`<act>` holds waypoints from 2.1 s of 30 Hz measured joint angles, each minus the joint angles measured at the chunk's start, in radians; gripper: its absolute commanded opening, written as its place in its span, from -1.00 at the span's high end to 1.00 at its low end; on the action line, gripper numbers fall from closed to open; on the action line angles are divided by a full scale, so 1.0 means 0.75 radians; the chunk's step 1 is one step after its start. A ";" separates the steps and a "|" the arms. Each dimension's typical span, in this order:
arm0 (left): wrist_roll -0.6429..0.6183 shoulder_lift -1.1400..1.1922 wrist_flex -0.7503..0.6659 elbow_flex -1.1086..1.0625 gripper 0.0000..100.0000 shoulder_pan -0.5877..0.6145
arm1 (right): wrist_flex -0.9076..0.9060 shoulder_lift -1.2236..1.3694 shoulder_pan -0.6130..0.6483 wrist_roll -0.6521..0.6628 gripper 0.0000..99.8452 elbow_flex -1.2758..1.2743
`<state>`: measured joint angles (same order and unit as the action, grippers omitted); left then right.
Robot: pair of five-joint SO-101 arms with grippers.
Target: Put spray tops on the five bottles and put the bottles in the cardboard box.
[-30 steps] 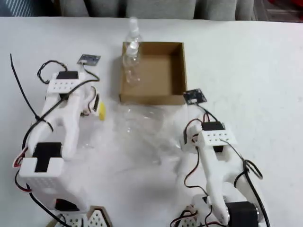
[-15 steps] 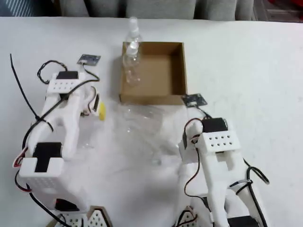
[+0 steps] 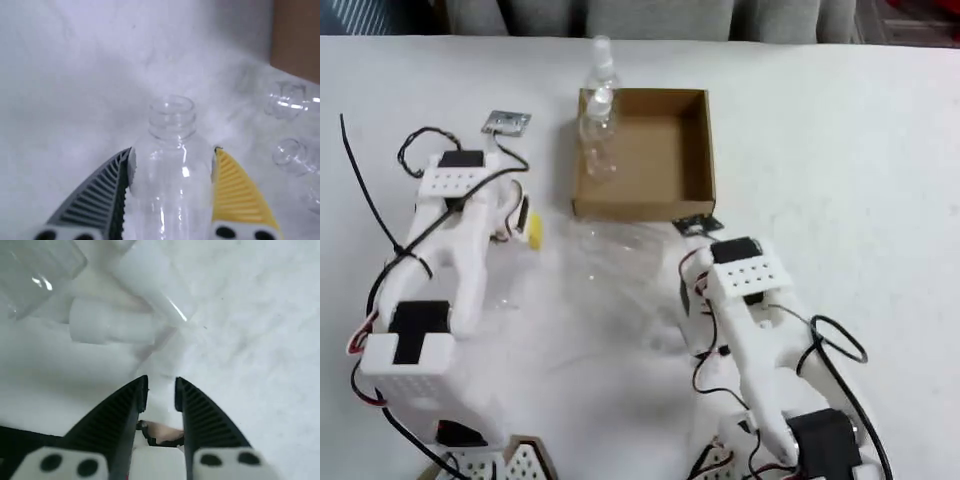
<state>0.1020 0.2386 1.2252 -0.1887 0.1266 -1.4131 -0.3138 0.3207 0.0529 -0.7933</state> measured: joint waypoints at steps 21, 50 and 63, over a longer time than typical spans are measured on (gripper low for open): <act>0.000 0.000 0.000 0.000 0.96 0.000 | 0.094 0.063 0.010 -0.037 0.67 -0.078; 0.000 0.000 -0.002 -0.039 0.96 0.006 | -0.053 0.086 -0.585 0.638 0.96 0.276; 0.000 0.000 -0.031 -0.049 0.96 0.008 | 0.264 0.072 -1.066 1.217 0.57 0.155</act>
<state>0.1020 0.2386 1.2022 -0.2256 0.1327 -1.2152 -0.2601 -0.4787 0.9659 -0.6767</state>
